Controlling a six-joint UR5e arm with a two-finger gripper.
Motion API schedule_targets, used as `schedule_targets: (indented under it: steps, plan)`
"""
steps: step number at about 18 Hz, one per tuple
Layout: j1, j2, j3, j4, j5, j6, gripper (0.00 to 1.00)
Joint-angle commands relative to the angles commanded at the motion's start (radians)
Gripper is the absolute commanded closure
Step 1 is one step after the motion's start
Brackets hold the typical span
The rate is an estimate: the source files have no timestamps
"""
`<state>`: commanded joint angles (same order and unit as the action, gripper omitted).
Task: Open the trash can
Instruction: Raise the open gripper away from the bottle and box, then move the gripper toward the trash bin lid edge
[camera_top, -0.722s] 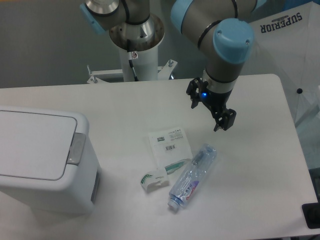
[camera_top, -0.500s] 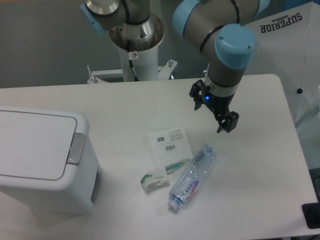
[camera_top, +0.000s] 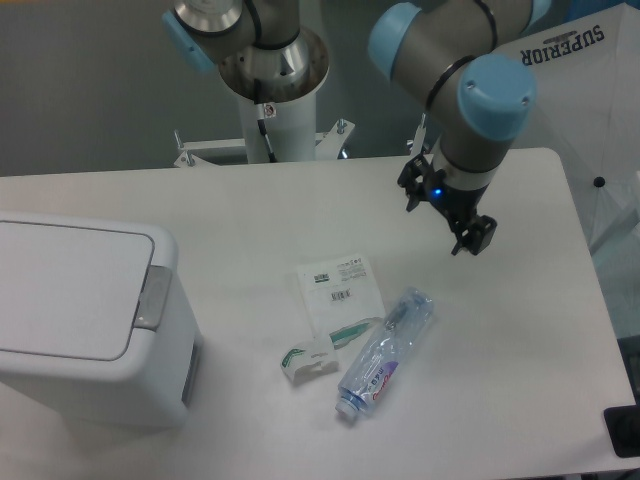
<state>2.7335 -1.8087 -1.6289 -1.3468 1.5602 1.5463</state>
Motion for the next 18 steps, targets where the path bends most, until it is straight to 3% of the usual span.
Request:
schedule_targets:
  steps: [5,8,11,13,18]
  plan:
    - [0.032,0.083,-0.118,0.002,-0.118,-0.006,0.00]
    - [0.032,0.109,-0.124,-0.005,-0.156,-0.093,0.00]
    - [0.019,0.114,-0.100,0.000,-0.311,-0.305,0.00]
    - [0.012,0.108,-0.051,0.000,-0.380,-0.430,0.00]
    - [-0.096,0.078,0.075,0.000,-0.393,-0.583,0.00]
